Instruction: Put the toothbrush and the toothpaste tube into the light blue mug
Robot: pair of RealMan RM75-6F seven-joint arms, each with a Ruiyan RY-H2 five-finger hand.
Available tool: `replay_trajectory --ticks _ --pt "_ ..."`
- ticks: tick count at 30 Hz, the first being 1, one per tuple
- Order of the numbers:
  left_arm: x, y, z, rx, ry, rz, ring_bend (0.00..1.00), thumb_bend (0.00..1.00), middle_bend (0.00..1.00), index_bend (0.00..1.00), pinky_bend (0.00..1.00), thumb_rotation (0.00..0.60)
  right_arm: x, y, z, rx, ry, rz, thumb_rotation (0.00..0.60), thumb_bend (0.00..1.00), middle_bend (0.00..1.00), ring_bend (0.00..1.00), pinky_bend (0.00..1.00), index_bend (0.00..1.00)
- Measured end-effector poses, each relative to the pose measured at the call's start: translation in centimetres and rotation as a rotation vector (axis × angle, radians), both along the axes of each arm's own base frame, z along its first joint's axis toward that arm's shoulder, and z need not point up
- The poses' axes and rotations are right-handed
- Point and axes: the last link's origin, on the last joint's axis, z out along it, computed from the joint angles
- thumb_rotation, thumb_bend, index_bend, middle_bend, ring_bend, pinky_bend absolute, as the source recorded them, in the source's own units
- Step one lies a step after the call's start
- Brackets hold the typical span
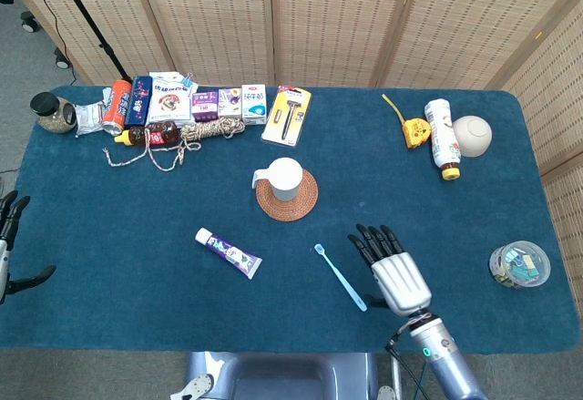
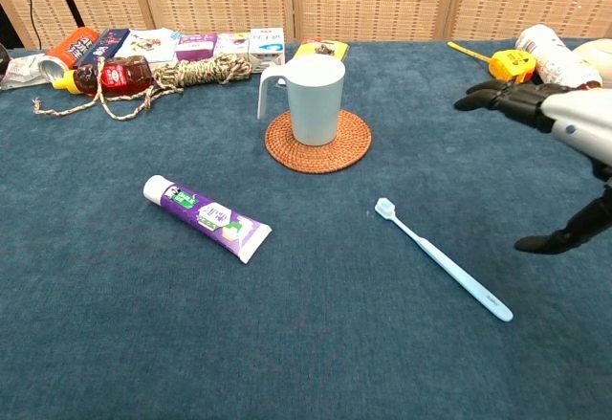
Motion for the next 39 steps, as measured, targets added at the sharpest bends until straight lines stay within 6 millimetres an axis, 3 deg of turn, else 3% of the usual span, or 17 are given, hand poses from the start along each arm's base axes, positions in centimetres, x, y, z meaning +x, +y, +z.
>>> replay_trajectory --ticks 10,21,30,39 --pt "0.0 0.2 -0.2 -0.009 0.007 0.005 0.0 0.0 0.0 0.0 0.0 0.6 1.4 0.3 -4.3 0.051 0.075 0.036 0.6 0.0 0.0 0.0 0.0 0.08" --pt "-0.1 0.3 -0.4 -0.016 0.014 0.01 0.0 0.0 0.0 0.0 0.0 0.6 0.0 -0.6 -7.4 0.054 0.131 -0.001 0.6 0.0 0.0 0.0 0.0 0.08" --pt "0.0 0.5 -0.7 -0.024 0.021 0.014 0.0 0.0 0.0 0.0 0.0 0.6 -1.3 -1.5 -8.3 0.039 0.173 -0.027 0.6 0.0 0.0 0.0 0.0 0.08" --pt "0.0 0.6 -0.9 -0.031 0.026 0.02 0.0 0.0 0.0 0.0 0.0 0.6 -2.1 -3.6 -7.6 -0.039 0.223 -0.025 0.6 0.0 0.0 0.0 0.0 0.1"
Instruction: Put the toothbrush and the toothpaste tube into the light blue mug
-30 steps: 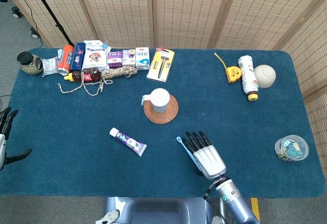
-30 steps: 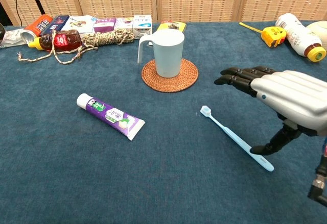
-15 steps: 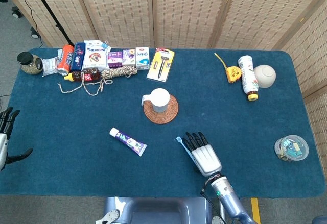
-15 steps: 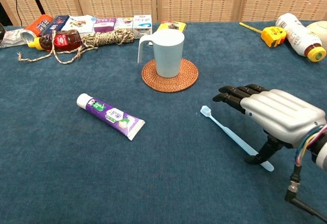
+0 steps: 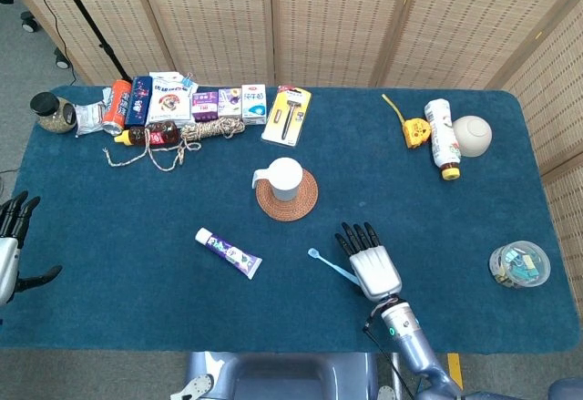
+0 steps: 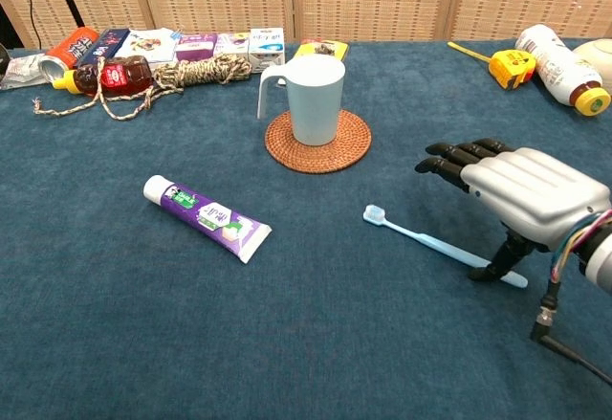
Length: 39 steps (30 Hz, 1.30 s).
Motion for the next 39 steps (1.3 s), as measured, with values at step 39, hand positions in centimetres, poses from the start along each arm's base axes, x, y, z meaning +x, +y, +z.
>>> replay_trajectory --ticks 39 --pt "0.0 0.1 0.0 -0.004 -0.008 0.002 0.0 0.0 0.0 0.0 0.0 0.6 1.1 -1.8 0.7 0.096 -0.029 -0.098 0.6 0.32 0.0 0.0 0.0 0.41"
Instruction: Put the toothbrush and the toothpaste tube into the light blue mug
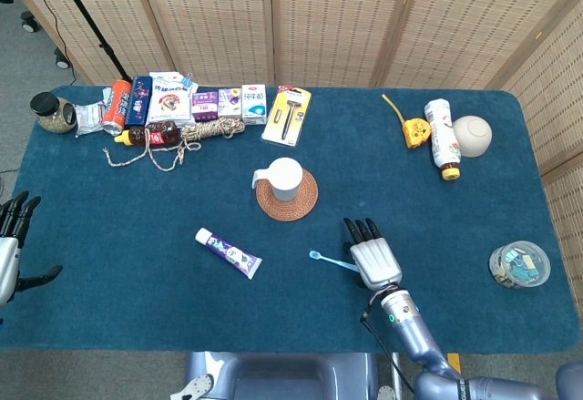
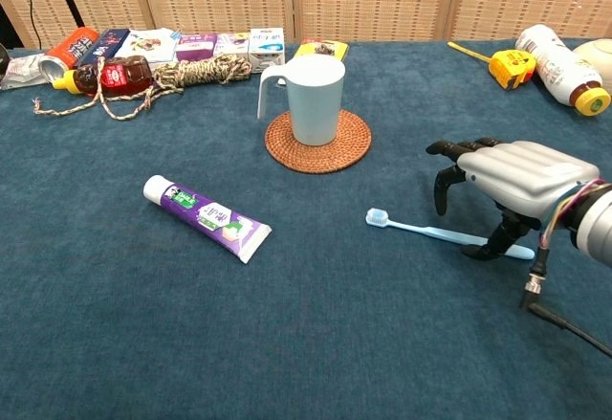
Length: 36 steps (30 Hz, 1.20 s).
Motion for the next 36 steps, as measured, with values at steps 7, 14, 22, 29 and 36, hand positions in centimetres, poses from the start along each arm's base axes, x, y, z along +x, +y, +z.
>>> replay_trajectory --ticks 7,14,22,29,36 --pt "-0.02 0.05 0.0 -0.001 -0.001 0.001 0.0 0.0 0.0 0.0 0.0 0.6 0.02 -0.1 -0.26 0.0 0.007 -0.006 0.6 0.35 0.0 0.0 0.0 0.43" --pt "-0.03 0.07 -0.08 -0.004 0.003 0.002 0.0 0.0 0.0 0.0 0.0 0.6 0.01 0.25 -0.33 0.007 -0.009 -0.001 0.6 0.35 0.0 0.0 0.0 0.43" --pt "-0.01 0.08 -0.16 -0.006 0.004 0.002 0.0 0.0 0.0 0.0 0.0 0.6 -0.32 0.27 -0.71 0.007 -0.002 0.004 0.6 0.35 0.0 0.0 0.0 0.45" --pt "-0.02 0.14 -0.27 -0.01 0.006 0.004 0.0 0.0 0.0 0.0 0.0 0.6 -0.51 0.08 -0.88 0.009 0.009 -0.005 0.6 0.35 0.0 0.0 0.0 0.47" --pt "-0.01 0.17 -0.32 -0.01 0.007 0.005 0.0 0.0 0.0 0.0 0.0 0.6 -0.57 -0.08 -0.99 0.006 0.017 -0.01 0.6 0.38 0.0 0.0 0.0 0.51"
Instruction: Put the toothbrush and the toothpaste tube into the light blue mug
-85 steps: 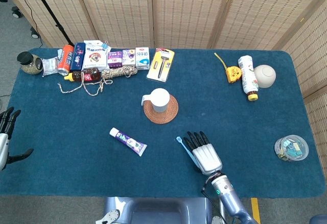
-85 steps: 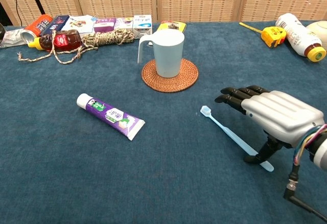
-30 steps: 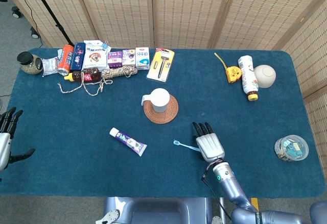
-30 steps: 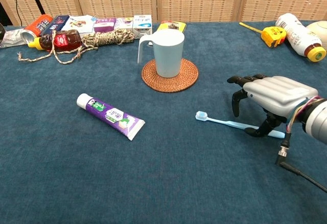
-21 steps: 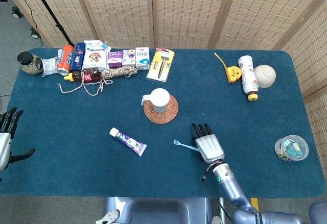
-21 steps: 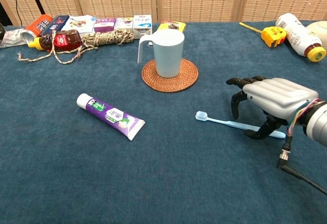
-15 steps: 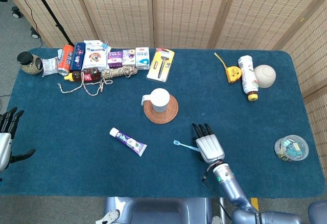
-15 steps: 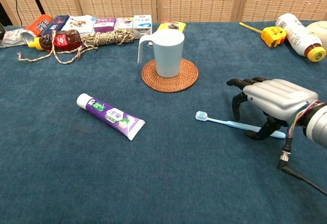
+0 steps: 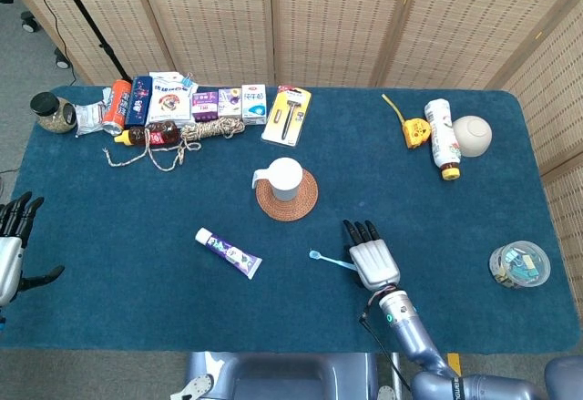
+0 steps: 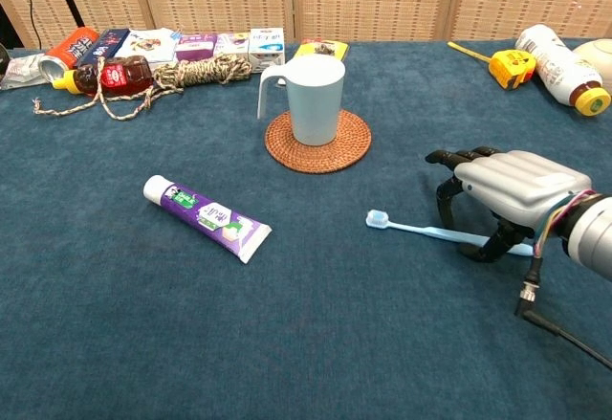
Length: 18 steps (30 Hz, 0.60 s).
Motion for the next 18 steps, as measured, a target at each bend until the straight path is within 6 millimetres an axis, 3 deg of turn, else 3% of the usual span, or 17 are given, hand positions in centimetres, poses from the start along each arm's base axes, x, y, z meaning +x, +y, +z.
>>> replay_trajectory --ticks 6,18 --pt "-0.01 0.04 -0.06 -0.001 0.001 0.002 0.0 0.0 0.0 0.0 0.0 0.6 -0.05 0.0 -0.03 -0.01 0.0 0.004 0.6 0.44 0.0 0.0 0.0 0.53" --pt "0.0 0.04 -0.11 -0.004 0.002 0.003 0.0 0.0 0.0 0.0 0.0 0.6 -0.3 0.0 0.31 -0.024 0.0 0.006 0.6 0.46 0.0 0.0 0.0 0.55"
